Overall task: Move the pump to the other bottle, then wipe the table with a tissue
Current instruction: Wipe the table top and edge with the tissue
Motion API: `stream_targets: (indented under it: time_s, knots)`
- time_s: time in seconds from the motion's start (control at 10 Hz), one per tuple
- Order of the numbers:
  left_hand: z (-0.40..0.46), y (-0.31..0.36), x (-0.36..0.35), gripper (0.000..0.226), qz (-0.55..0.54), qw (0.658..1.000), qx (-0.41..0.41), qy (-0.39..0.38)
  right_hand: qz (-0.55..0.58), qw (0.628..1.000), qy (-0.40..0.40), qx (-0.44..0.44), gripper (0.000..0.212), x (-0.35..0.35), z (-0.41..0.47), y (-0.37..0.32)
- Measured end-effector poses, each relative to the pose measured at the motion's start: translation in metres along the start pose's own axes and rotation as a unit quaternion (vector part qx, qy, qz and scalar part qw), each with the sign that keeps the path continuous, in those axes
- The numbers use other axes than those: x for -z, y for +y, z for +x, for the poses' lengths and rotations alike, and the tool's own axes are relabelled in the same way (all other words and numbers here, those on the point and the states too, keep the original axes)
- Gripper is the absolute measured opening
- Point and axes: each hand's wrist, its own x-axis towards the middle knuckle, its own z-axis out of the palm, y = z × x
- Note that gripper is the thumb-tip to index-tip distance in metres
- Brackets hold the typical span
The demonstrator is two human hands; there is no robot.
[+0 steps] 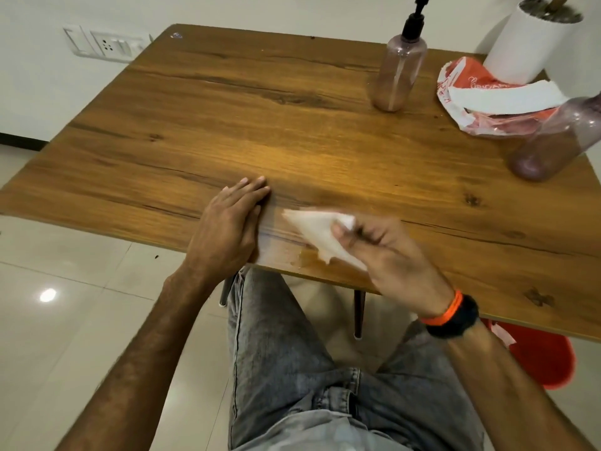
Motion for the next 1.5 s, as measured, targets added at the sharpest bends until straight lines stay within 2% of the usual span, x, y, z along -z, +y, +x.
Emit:
stream_targets:
  time_s: [0.1, 0.2, 0.3, 0.4, 0.5, 0.6, 0.7, 0.8, 0.9, 1.0, 1.1, 1.2, 1.3, 1.4, 1.5]
  knots:
    - [-0.002, 0.001, 0.000, 0.040, -0.002, 1.000, 0.002, 0.005, -0.141, 0.983, 0.100, 0.054, 0.033, 0.011, 0.019, 0.000]
    - [-0.001, 0.002, 0.000, 0.043, -0.001, 1.000, 0.002, 0.009, -0.295, 0.945, 0.104, 0.090, 0.048, 0.004, 0.036, 0.004]
    - [-0.001, 0.001, 0.000, 0.041, 0.000, 1.000, 0.001, 0.012, -0.401, 0.915, -0.022, 0.031, 0.056, -0.013, 0.043, 0.018]
    - [-0.001, 0.000, -0.001, 0.039, 0.000, 1.000, 0.003, 0.020, -0.436, 0.894, -0.093, 0.040, 0.060, -0.025, 0.036, 0.031]
    - [0.000, 0.002, -0.002, 0.041, -0.001, 1.000, 0.003, 0.025, -0.430, 0.891, -0.124, 0.077, 0.066, -0.036, 0.016, 0.036]
    - [0.000, 0.002, -0.003, 0.043, -0.001, 1.000, 0.004, 0.025, -0.394, 0.898, -0.157, 0.116, 0.066, -0.047, -0.007, 0.033]
    - [0.000, 0.001, -0.003, 0.044, 0.000, 1.000, 0.005, 0.024, -0.229, 0.957, -0.142, 0.112, 0.048, -0.038, -0.017, 0.020]
    - [0.000, 0.000, -0.003, 0.044, 0.000, 1.000, 0.008, 0.021, -0.077, 0.995, -0.059, 0.030, 0.035, -0.018, -0.009, 0.012]
    - [0.000, 0.001, -0.003, 0.043, 0.002, 1.000, 0.010, 0.022, 0.081, 0.995, 0.041, -0.039, 0.029, 0.003, 0.012, 0.015]
    - [-0.001, 0.002, -0.002, 0.044, 0.000, 1.000, 0.011, 0.023, 0.096, 0.989, 0.090, -0.072, 0.018, 0.015, 0.032, 0.022]
    - [-0.001, 0.003, -0.002, 0.046, 0.002, 1.000, 0.013, 0.020, -0.115, 0.977, 0.171, -0.051, 0.033, 0.019, 0.044, 0.032]
    - [-0.001, 0.003, -0.002, 0.045, -0.002, 1.000, 0.013, 0.021, -0.251, 0.950, 0.188, -0.007, 0.035, 0.018, 0.042, 0.034]
    - [-0.001, 0.003, -0.001, 0.045, -0.003, 1.000, 0.014, 0.023, -0.287, 0.948, 0.140, 0.023, 0.021, 0.026, 0.031, 0.033]
    - [-0.001, 0.005, -0.001, 0.045, -0.003, 1.000, 0.015, 0.024, -0.335, 0.942, 0.035, 0.012, 0.054, 0.038, 0.016, 0.027]
    - [0.000, 0.007, -0.001, 0.045, -0.005, 0.999, 0.017, 0.027, -0.385, 0.922, -0.032, 0.011, 0.067, 0.042, 0.012, 0.025]
